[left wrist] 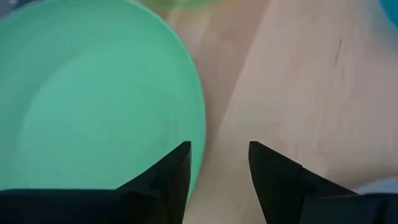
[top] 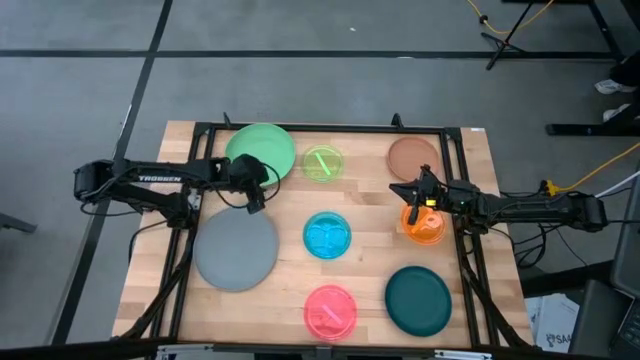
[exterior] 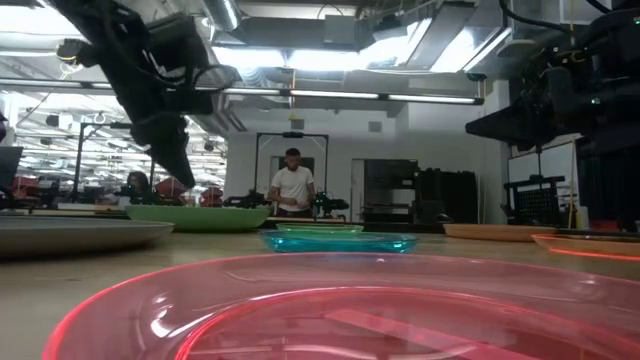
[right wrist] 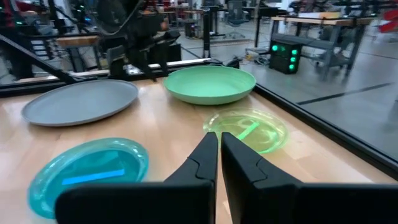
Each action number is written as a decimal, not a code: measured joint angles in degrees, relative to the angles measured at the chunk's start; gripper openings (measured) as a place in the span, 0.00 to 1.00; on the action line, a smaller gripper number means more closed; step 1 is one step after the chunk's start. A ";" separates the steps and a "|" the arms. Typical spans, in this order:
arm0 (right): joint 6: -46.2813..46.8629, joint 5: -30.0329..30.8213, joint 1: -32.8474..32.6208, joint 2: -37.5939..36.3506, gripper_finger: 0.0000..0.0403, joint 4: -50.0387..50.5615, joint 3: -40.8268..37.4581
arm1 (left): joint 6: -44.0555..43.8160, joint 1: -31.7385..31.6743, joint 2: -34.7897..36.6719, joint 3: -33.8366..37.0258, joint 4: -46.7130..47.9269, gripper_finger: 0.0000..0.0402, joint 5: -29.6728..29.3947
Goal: Stack plastic plates
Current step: Stack the green plate on top of gray plate
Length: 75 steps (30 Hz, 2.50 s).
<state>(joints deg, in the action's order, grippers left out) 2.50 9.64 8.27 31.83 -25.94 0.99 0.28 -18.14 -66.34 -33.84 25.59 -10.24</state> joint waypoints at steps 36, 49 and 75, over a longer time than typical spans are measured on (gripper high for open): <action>-1.40 0.45 0.00 -0.02 0.04 -0.17 0.00 | 7.99 -5.76 -13.21 -0.23 -2.78 0.36 -3.80; -1.40 0.45 0.00 -0.02 0.04 -0.17 0.00 | 9.50 -5.76 -13.19 -0.23 -2.72 0.20 -3.57; -0.70 0.41 0.01 -0.04 0.04 -0.39 0.00 | 5.41 4.23 -12.68 -6.48 7.32 0.04 -6.87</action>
<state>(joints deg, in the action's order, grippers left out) 1.80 10.05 8.28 31.79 -26.33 0.99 5.69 -13.91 -79.02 -40.32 32.91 -17.10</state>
